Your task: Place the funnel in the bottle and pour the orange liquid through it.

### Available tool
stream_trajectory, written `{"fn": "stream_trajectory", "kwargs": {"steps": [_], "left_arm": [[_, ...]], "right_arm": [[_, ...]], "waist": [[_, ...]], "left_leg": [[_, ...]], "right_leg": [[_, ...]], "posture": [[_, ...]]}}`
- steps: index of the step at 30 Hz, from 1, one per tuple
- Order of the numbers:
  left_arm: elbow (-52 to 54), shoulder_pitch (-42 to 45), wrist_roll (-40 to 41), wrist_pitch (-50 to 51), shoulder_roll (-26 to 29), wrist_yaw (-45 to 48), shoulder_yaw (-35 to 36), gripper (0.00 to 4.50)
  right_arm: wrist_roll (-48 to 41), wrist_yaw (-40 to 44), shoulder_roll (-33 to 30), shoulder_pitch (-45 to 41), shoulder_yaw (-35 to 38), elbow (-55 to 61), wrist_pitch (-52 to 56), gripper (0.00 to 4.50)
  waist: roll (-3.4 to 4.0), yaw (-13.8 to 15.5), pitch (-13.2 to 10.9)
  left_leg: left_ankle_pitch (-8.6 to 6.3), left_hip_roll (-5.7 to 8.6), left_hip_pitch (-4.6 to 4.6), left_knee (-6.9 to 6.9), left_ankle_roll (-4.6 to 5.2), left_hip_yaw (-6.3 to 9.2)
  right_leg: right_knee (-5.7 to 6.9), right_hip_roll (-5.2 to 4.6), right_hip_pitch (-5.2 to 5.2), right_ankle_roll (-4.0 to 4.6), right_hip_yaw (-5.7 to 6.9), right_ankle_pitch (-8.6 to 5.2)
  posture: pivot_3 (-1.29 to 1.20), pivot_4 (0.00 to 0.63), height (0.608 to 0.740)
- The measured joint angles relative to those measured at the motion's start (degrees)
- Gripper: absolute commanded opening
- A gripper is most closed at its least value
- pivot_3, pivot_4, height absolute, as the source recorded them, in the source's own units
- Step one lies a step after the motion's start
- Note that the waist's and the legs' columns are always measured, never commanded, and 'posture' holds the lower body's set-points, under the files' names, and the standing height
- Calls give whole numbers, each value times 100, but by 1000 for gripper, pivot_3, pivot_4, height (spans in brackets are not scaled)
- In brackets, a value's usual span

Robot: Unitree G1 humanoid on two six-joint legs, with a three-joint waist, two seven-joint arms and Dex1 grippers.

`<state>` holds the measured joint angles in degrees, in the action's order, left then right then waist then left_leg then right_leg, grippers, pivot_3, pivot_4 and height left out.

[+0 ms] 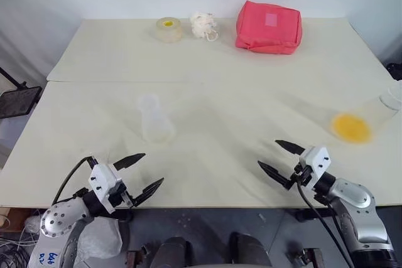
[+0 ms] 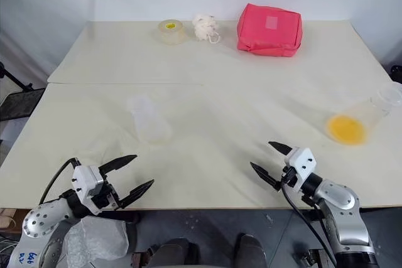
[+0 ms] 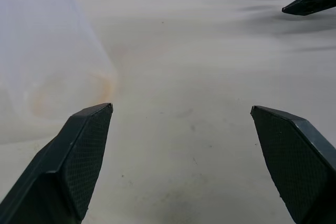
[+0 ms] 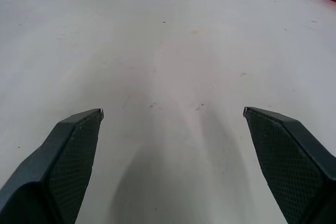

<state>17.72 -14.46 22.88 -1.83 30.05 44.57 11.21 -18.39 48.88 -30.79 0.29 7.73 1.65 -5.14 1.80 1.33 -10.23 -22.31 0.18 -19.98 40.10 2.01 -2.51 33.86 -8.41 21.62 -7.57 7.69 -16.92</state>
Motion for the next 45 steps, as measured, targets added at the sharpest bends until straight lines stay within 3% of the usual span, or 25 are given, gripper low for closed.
{"fn": "stream_trajectory", "kwargs": {"steps": [14, 24, 31, 45], "left_arm": [[784, -256, 506, 1440, 34, -604, 210, 4500], [1007, -497, 902, 1256, 400, -308, 1764, 4500], [-62, 948, 844, 1204, 756, -51, 1522, 4500], [-2531, 3608, 351, 583, 564, 687, 277, 4500]], "right_arm": [[2, 283, 0, -405, -126, -418, -112, 4481], [-508, 1127, 3, -1118, -271, -775, 81, 4481], [-705, 1341, 3, -1164, -277, -457, 274, 4481], [-756, 832, 22, -853, -241, 394, 602, 4481]], "waist": [[-1, -7, 0], [-11, 7, -5], [-13, -7, -3], [-21, -1, -7]], "left_leg": [[1, -1, 4, 2, -1, -2], [2, -7, 1, 9, -4, 0], [2, -1, 0, 12, -3, 3], [4, 13, -3, 14, -6, 0]], "right_leg": [[2, 1, -1, 0, -5, 0], [1, 7, -2, 0, -7, 0], [8, 7, -2, -1, -4, 1], [12, 18, 3, -37, 7, 20]], "posture": [[0, 150, 740], [0, 150, 740], [0, 150, 740], [0, 150, 740]]}}
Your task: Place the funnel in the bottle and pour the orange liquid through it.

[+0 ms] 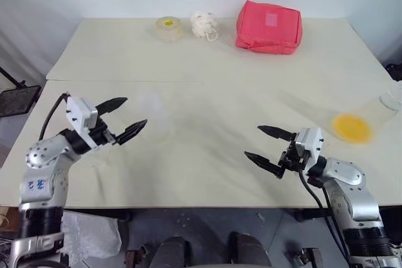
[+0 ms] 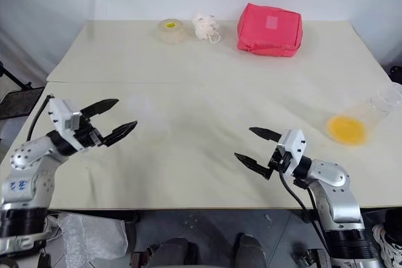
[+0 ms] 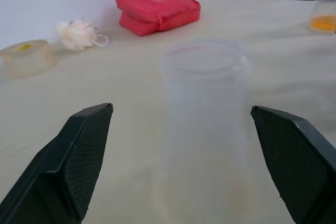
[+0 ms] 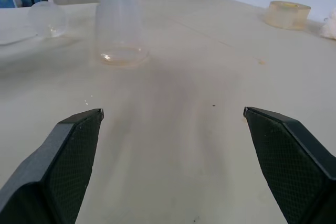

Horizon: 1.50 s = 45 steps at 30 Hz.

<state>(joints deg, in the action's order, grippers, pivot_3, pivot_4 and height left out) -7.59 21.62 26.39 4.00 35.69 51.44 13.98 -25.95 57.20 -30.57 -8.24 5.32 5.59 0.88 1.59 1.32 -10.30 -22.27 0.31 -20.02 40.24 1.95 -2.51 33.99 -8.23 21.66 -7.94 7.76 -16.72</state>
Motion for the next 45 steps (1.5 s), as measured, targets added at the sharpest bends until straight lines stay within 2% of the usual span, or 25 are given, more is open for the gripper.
{"fn": "stream_trajectory", "kwargs": {"steps": [5, 8, 12, 13, 20, 27, 35, 40, 45], "left_arm": [[-674, 598, -160, -141, -149, 284, -357, 4500], [-848, 731, -187, -235, -202, 462, -430, 3855], [-903, 772, -173, -195, -216, 594, -487, 2598], [-909, 817, -169, -171, -223, 621, -502, 2400], [-896, 1137, -139, 155, -236, 872, -595, 2393], [-947, 2142, -216, 527, -943, 1132, -1328, 2393], [-2457, 3109, -901, -161, -2005, 1043, -1886, 2393], [-3306, 3327, -1212, -627, -2343, 1032, -1970, 2393], [-3655, 3500, -1354, -963, -2449, 1130, -1970, 4053]], "right_arm": [[0, -174, -3, 70, 8, 202, 80, 4481], [1, -247, -3, 144, 11, 274, 89, 4500], [2, -352, -2, 210, 11, 332, 87, 4500], [3, -375, -2, 214, 11, 334, 87, 4500], [3, -477, -9, 260, 21, 340, 79, 4500], [-55, -317, -218, 333, 167, 364, 95, 4500], [-203, -287, -440, 566, 618, 426, 169, 4500], [-250, -384, -452, 892, 838, 677, 176, 4500], [-256, -601, -447, 1057, 871, 1038, 271, 4500]], "waist": [[-4, -14, -1], [-8, -19, -4], [-13, -22, -6], [-14, -21, -7], [-28, 9, -16], [-38, 4, -20], [-43, 23, -24], [-50, 18, -28], [-52, 18, -29]], "left_leg": [[0, 2, -3, -1, 0, -4], [0, 0, -8, -1, 0, -7], [0, -1, -8, -1, 0, -10], [0, -1, -8, 0, 0, -10], [0, 0, -14, 6, 0, -7], [0, 3, -25, 29, 2, -4], [0, 2, -27, 34, 2, -54], [0, 0, -32, 32, 2, -61], [0, -2, -31, 33, 2, -67]], "right_leg": [[-1, 3, 5, -5, 1, 3], [0, 6, 15, -6, 1, 3], [0, 6, 16, -7, 0, 4], [0, 6, 15, -8, -1, 4], [0, 5, 15, -13, -2, 7], [-5, 7, 10, -24, -3, 13], [-7, 11, 10, -24, -2, 13], [-7, 12, 19, -25, -2, 13], [-5, 11, 21, -25, -5, 13]], "posture": [[0, 150, 740], [0, 150, 740], [0, 150, 740], [0, 150, 740], [0, 150, 740], [0, 150, 740], [0, 150, 740], [0, 150, 740], [0, 150, 740]]}}
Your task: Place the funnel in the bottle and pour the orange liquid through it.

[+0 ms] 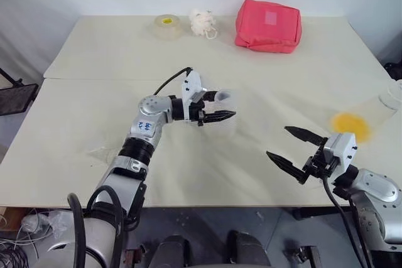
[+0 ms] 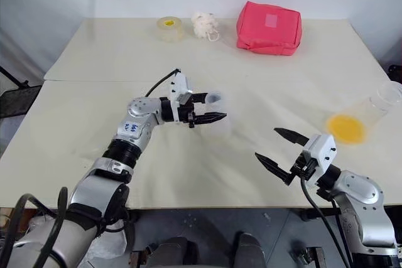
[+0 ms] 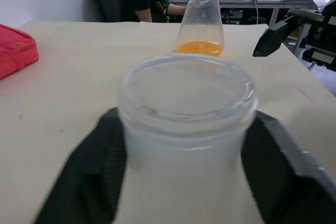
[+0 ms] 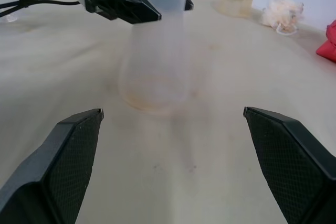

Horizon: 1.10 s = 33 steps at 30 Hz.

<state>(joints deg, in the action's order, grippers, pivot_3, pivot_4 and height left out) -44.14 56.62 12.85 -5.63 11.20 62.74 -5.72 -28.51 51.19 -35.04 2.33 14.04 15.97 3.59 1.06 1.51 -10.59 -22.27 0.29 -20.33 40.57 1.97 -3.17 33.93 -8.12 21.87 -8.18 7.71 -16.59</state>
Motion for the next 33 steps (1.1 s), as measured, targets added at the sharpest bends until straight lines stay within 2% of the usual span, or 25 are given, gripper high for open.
{"fn": "stream_trajectory", "kwargs": {"steps": [1, 2, 11, 17, 21, 28, 33], "left_arm": [[-44, 6, -5, -37, -4, 25, 1, 4359], [-83, 12, -6, -64, -3, 53, 11, 4459], [172, 10, 21, 314, 122, 165, 65, 4459], [575, -143, 22, 705, 490, 183, 96, 4459], [1186, -438, 73, 1167, 970, 279, 137, 4459], [2683, -1155, 358, 2177, 2043, 170, 669, 4459], [4028, -2221, 636, 2960, 2624, -224, 1208, 4459]], "right_arm": [[-1, -44, 0, 25, 0, 46, 27, 4500], [-1, -89, 2, 48, 0, 87, 44, 4500], [-5, -271, 2, 78, 0, 375, 193, 4500], [-4, -109, 2, 21, 0, 145, 131, 4500], [-5, 127, -35, 23, -2, -15, 80, 4500], [-7, 615, -203, -245, -31, -464, 22, 4500], [-11, 917, -246, -559, -188, -610, 28, 4500]], "waist": [[0, 4, 0], [0, 7, 0], [-1, 3, -1], [-1, -4, -1], [-1, -17, -1], [-1, -18, -1], [-1, -19, -2]], "left_leg": [[0, 1, 0, 0, 0, 0], [0, 1, -1, 2, 0, 1], [0, 1, -1, 3, 0, 1], [0, 0, -1, 3, 0, 3], [0, -2, -1, 3, 0, 6], [0, -7, 0, 7, 0, 50], [0, -21, -1, 14, 0, 65]], "right_leg": [[0, 0, 0, 0, 0, 0], [0, 0, 0, 0, 0, 0], [1, 0, 0, -1, -1, 0], [3, 0, 1, -1, 0, 0], [4, 0, 4, -1, -3, 0], [10, -1, 6, -1, -12, 0], [15, -4, 3, -1, -15, 0]], "posture": [[0, 150, 740], [0, 150, 740], [0, 150, 740], [0, 150, 740], [0, 150, 740], [0, 150, 740], [0, 150, 740]]}}
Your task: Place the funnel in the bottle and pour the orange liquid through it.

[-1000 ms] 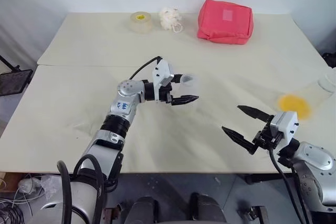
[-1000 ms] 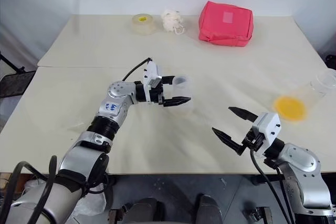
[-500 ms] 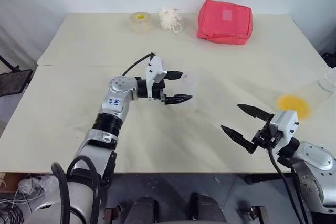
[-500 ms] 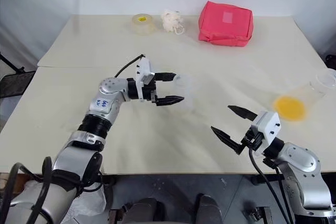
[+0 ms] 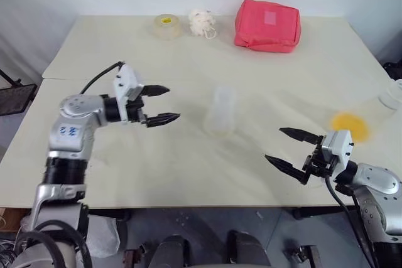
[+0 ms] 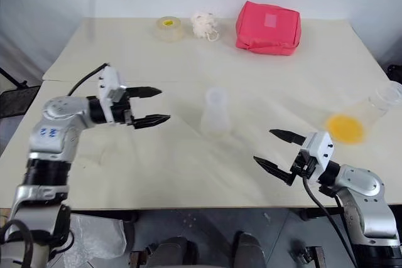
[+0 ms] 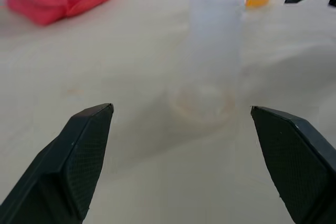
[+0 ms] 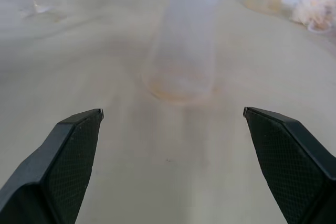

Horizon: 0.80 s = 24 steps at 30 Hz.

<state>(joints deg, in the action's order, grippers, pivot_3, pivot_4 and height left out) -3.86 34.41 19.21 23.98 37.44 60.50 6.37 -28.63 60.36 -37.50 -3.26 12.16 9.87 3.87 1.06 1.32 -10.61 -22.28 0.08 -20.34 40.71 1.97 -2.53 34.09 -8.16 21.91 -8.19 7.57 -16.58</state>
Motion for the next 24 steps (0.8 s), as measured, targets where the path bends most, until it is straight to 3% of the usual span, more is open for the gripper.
{"fn": "stream_trajectory", "kwargs": {"steps": [3, 7, 12, 19, 24], "left_arm": [[1152, -1003, 385, 616, 154, -396, 594, 4459], [2870, -2742, 937, 1405, 146, -1090, 2041, 4459], [3974, -4166, 1203, 1540, -374, -1847, 3325, 4459], [4799, -5311, 936, 1447, -1086, -2895, 3613, 4459], [5248, -5436, 697, 1647, -1243, -3691, 3398, 4459]], "right_arm": [[-39, 174, 8, -295, -115, -227, 9, 4500], [-207, 696, 12, -767, -301, -692, 5, 4500], [-208, 1204, 49, -1162, -570, -1104, -11, 4500], [-100, 1445, 409, -1839, -969, -1659, -60, 4500], [-11, 1561, 531, -2114, -1089, -1932, -132, 4500]], "waist": [[-2, -20, -2], [-5, -115, -4], [-2, -40, -5], [-3, 1, -5], [-2, -1, -5]], "left_leg": [[-1, -1, -1, 1, 1, -1], [-2, -6, 1, -6, 0, 22], [-4, 4, 8, 15, 1, 40], [-6, 8, 6, 20, 0, 45], [-6, 10, 6, 19, 0, 44]], "right_leg": [[0, -9, 1, 0, -3, 0], [0, -9, -4, 0, 4, 0], [-16, -18, -37, 0, -3, 0], [-17, -22, -41, 1, -20, 0], [-18, -22, -39, 1, -22, 0]], "posture": [[0, 150, 740], [0, 150, 740], [0, 150, 740], [0, 150, 740], [0, 150, 740]]}}
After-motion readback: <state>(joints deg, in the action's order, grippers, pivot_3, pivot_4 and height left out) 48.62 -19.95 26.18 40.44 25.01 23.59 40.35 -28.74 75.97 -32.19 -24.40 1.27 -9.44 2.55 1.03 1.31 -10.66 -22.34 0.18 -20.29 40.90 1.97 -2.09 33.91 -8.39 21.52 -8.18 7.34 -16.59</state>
